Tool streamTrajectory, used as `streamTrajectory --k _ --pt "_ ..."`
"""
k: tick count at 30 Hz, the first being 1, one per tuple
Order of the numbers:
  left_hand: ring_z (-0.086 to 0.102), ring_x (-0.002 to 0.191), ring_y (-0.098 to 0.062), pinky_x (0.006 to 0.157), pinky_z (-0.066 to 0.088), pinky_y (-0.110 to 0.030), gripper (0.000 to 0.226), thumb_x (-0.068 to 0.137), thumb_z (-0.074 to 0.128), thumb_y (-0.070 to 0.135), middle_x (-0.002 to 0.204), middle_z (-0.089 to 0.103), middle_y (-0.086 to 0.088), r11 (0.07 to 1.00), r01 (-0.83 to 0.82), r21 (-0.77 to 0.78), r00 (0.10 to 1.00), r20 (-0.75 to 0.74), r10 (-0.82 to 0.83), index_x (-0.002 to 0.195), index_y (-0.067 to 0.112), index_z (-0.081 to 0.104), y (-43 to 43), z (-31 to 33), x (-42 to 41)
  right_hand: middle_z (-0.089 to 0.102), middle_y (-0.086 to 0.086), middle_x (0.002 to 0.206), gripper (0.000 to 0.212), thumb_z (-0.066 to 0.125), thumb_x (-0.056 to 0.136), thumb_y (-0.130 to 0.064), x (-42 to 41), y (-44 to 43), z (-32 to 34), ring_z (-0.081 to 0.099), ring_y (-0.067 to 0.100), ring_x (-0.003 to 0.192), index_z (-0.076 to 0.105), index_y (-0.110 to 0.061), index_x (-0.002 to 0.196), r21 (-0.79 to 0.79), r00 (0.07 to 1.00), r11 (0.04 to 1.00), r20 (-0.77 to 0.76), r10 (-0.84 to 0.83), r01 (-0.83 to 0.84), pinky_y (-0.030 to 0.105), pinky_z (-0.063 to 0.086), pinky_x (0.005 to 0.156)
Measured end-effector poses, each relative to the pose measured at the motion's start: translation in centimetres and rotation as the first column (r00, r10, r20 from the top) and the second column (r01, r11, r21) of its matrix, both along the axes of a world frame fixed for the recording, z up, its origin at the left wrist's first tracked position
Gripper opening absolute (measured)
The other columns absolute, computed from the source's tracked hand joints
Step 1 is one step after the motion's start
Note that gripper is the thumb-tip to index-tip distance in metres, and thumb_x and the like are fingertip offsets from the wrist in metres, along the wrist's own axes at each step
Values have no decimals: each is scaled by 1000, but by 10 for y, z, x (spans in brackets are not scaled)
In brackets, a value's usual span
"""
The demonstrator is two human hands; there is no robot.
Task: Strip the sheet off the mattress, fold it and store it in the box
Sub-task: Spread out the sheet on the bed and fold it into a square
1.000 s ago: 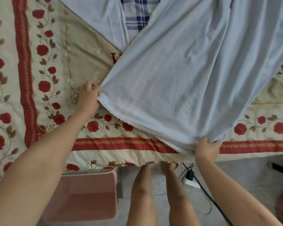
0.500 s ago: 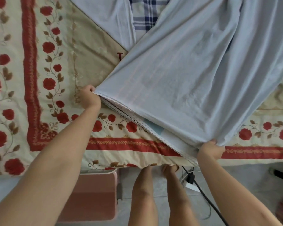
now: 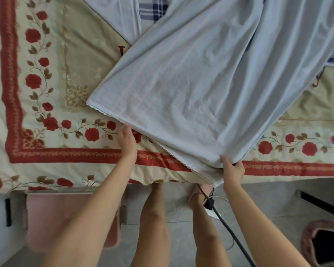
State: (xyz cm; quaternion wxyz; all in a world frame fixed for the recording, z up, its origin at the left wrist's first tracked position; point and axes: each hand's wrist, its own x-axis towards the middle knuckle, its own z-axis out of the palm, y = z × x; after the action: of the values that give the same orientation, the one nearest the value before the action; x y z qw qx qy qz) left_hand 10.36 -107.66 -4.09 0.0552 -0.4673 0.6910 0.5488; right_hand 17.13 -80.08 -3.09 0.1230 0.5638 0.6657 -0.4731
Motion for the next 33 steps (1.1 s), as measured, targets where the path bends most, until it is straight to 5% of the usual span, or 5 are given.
streamTrajectory --k 10,13,17,21,33 --pt "42 117 -30 93 40 -37 51 86 60 18 135 34 -15 951 -247 -186 947 160 277 129 6 35 75 13 -2 58 5 97 23 64 85 -13 -44 64 5 55 23 90 51 -9 104 -121 993 985 12 -120 120 33 48 82" --pt "38 112 -33 95 35 -45 54 76 68 16 131 33 -16 884 73 -461 997 14 -75 121 6 40 124 27 7 61 2 106 32 66 86 -25 -85 103 8 55 18 92 55 -10 112 -139 976 975 -106 -190 174 29 44 81" --pt "49 102 -28 83 38 -38 46 65 77 29 113 51 -8 422 682 -597 512 -23 -859 103 13 57 203 23 29 62 -1 85 27 57 93 -36 -149 151 0 59 11 72 59 -11 102 -260 966 957 -184 -184 133 23 50 61" --pt "58 95 -27 74 47 -35 63 50 83 21 113 58 -8 2 841 -541 150 229 -962 108 15 60 269 5 44 53 -2 55 19 57 92 -11 -194 175 -4 46 5 36 53 -12 74 -213 965 973 -223 -136 88 18 40 41" --pt "59 69 -27 58 51 -34 58 49 84 4 81 59 -13 -143 809 -570 155 441 -884 96 4 49 272 -21 36 52 -2 67 8 51 88 -12 -191 229 -21 49 13 62 58 -11 87 -69 984 991 -143 107 -118 22 42 52"
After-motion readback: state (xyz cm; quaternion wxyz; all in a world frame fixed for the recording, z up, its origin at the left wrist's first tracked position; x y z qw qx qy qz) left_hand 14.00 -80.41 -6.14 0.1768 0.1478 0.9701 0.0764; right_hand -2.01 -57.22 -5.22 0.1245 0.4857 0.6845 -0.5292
